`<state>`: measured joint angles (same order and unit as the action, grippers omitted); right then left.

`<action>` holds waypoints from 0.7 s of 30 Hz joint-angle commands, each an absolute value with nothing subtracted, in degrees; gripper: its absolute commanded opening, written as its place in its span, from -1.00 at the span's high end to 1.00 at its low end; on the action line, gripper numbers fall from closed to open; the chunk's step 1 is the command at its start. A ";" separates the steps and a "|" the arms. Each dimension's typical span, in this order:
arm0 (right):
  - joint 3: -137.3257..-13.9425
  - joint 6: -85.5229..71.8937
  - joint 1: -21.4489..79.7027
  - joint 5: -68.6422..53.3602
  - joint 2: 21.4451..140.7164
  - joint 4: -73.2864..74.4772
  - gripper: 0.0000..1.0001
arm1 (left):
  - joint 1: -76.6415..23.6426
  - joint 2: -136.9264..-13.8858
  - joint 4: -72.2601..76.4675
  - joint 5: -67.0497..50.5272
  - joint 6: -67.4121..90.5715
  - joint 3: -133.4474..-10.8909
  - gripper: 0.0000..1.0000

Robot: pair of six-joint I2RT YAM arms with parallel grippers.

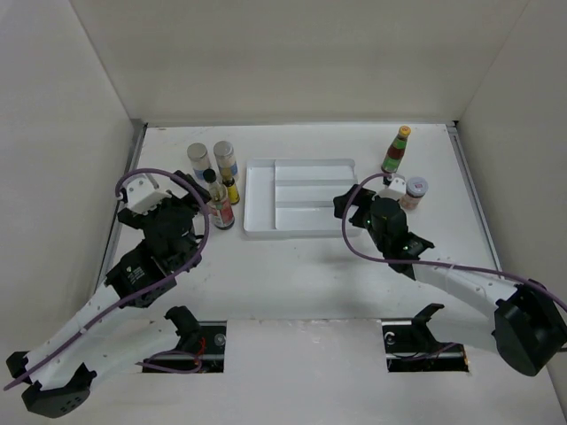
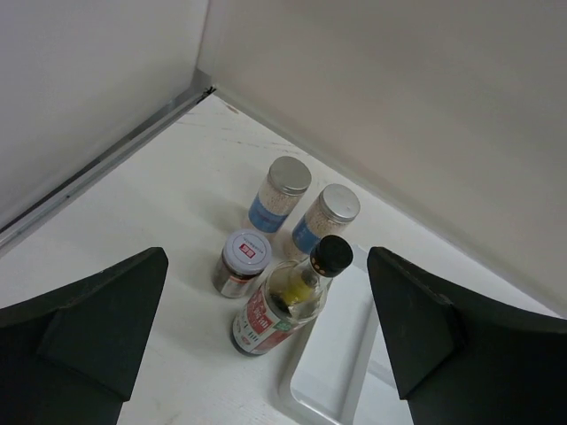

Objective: Organize the condiment bottles

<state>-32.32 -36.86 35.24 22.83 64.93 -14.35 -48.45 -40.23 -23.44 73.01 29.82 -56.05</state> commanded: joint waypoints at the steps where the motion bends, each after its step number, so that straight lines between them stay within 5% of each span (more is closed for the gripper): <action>1: -33.40 -35.95 35.55 22.59 63.98 -17.49 -1.00 | -48.56 -37.88 -21.54 72.86 29.62 -54.85 -1.00; 17: -33.93 -30.67 38.45 26.27 65.31 -19.07 -1.00 | -50.50 -40.60 -9.77 65.42 16.63 -54.75 -1.00; 18: -33.58 -30.59 38.71 27.15 65.13 -19.59 -1.00 | -49.88 -41.21 -8.02 63.30 15.05 -54.67 -0.85; 20: -32.96 -30.67 38.80 26.72 65.48 -21.35 -1.00 | -49.26 -42.27 -6.25 61.35 14.33 -53.97 0.07; 21: -32.52 -30.50 38.80 25.50 65.57 -22.40 -0.78 | -49.09 -43.15 -6.07 61.61 14.41 -53.79 0.24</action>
<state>-32.29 -31.64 38.15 24.86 66.67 -16.58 -49.76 -41.32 -11.18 65.78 18.44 -54.06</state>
